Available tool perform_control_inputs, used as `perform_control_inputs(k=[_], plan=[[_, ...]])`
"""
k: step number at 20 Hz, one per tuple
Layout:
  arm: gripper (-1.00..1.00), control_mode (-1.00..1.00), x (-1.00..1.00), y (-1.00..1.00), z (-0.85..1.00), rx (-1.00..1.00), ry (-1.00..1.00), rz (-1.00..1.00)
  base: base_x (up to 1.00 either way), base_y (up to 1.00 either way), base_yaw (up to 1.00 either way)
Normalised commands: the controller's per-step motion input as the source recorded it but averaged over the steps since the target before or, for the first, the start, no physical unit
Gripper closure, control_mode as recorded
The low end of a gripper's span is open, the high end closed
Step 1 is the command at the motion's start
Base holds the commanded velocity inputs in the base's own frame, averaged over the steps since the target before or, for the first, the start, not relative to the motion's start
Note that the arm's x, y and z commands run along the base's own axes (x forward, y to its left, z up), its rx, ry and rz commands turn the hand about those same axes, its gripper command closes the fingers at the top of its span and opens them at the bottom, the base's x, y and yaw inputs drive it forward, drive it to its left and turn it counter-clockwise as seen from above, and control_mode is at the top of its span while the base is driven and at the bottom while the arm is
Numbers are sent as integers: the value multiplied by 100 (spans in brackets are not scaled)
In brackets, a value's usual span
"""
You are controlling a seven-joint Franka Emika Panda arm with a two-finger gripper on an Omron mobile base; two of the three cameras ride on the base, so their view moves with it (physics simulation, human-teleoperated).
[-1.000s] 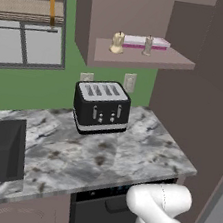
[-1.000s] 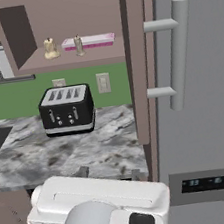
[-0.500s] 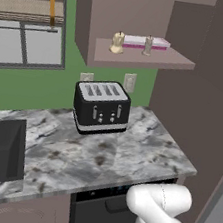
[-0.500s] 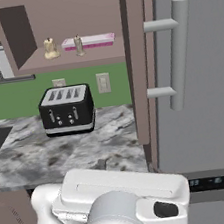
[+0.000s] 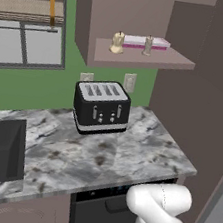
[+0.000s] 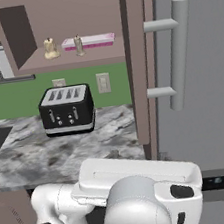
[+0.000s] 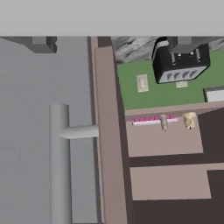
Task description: Pick the candle and candle from the dining table and place them in the open cabinet. Close the cabinet after placing the objects.
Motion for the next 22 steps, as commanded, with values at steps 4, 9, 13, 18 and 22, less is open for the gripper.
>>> perform_control_inputs(k=[4, 9, 13, 18, 22], plan=[[-100, -100, 19, -10, 0, 0, 0, 0, 0, 0, 0], [-100, -100, 14, -18, 0, 0, -1, 0, 0, 0, 0], [-100, -100, 4, -24, 0, 0, -3, 0, 0, 0, 0], [-100, -100, 9, -17, 0, 0, -4, 0, 0, 0, 0], [-100, -100, 23, -12, 0, 0, -2, 0, 0, 0, 0]])
